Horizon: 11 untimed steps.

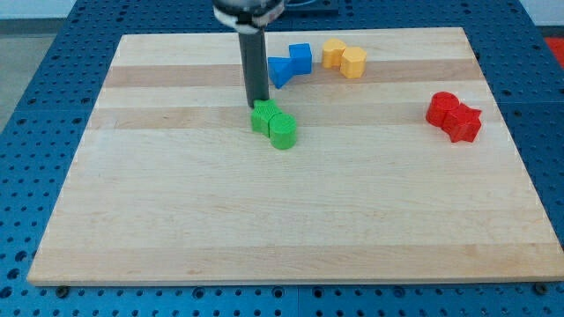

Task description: Place green star below the blue triangle

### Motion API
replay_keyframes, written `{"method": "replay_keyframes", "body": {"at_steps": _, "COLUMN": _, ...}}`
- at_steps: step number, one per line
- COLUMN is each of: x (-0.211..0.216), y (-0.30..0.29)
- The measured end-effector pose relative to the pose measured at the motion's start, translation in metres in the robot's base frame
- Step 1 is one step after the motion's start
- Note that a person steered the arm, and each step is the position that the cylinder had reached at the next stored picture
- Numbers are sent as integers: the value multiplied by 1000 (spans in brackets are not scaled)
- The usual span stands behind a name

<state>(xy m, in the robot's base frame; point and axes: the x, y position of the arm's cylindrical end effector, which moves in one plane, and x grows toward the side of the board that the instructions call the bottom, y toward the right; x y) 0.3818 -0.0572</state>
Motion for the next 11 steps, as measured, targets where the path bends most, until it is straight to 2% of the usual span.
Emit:
{"method": "replay_keyframes", "body": {"at_steps": 2, "x": -5, "y": -87}}
{"method": "replay_keyframes", "body": {"at_steps": 3, "x": 35, "y": -86}}
{"method": "replay_keyframes", "body": {"at_steps": 6, "x": 54, "y": 55}}
{"method": "replay_keyframes", "body": {"at_steps": 8, "x": 114, "y": 148}}
{"method": "replay_keyframes", "body": {"at_steps": 9, "x": 102, "y": 181}}
{"method": "replay_keyframes", "body": {"at_steps": 10, "x": 75, "y": 169}}
{"method": "replay_keyframes", "body": {"at_steps": 11, "x": 57, "y": 127}}
